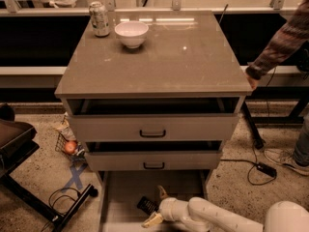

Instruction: Pick rxbar chocolate from bottom drawer and place on counter

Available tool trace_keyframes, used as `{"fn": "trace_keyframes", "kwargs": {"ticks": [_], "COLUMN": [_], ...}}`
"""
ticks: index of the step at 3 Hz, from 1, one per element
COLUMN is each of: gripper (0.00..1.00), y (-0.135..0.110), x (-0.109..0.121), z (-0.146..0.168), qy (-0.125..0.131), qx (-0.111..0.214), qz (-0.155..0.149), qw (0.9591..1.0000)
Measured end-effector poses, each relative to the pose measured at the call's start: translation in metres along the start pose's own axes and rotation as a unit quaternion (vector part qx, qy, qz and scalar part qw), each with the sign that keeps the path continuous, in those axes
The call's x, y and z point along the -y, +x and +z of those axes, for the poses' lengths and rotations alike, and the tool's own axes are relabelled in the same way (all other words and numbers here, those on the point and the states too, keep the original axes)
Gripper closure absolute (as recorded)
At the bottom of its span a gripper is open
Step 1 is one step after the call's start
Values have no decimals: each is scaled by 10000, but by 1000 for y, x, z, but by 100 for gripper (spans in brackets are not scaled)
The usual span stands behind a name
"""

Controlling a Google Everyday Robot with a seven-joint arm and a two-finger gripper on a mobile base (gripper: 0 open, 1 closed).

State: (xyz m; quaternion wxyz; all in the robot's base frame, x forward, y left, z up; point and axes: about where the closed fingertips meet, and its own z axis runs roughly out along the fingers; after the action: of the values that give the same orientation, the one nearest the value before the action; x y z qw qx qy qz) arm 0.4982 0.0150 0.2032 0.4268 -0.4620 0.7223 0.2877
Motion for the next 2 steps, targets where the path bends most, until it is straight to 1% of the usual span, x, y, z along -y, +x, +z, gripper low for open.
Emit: {"fn": "trace_keyframes", "kwargs": {"ticks": [1, 2], "gripper": [0, 0], "y": [0, 3], "x": [0, 5], "z": [0, -4], "qy": [0, 42], "qx": [0, -339], "qz": [0, -229], "qw": [10000, 9992]}}
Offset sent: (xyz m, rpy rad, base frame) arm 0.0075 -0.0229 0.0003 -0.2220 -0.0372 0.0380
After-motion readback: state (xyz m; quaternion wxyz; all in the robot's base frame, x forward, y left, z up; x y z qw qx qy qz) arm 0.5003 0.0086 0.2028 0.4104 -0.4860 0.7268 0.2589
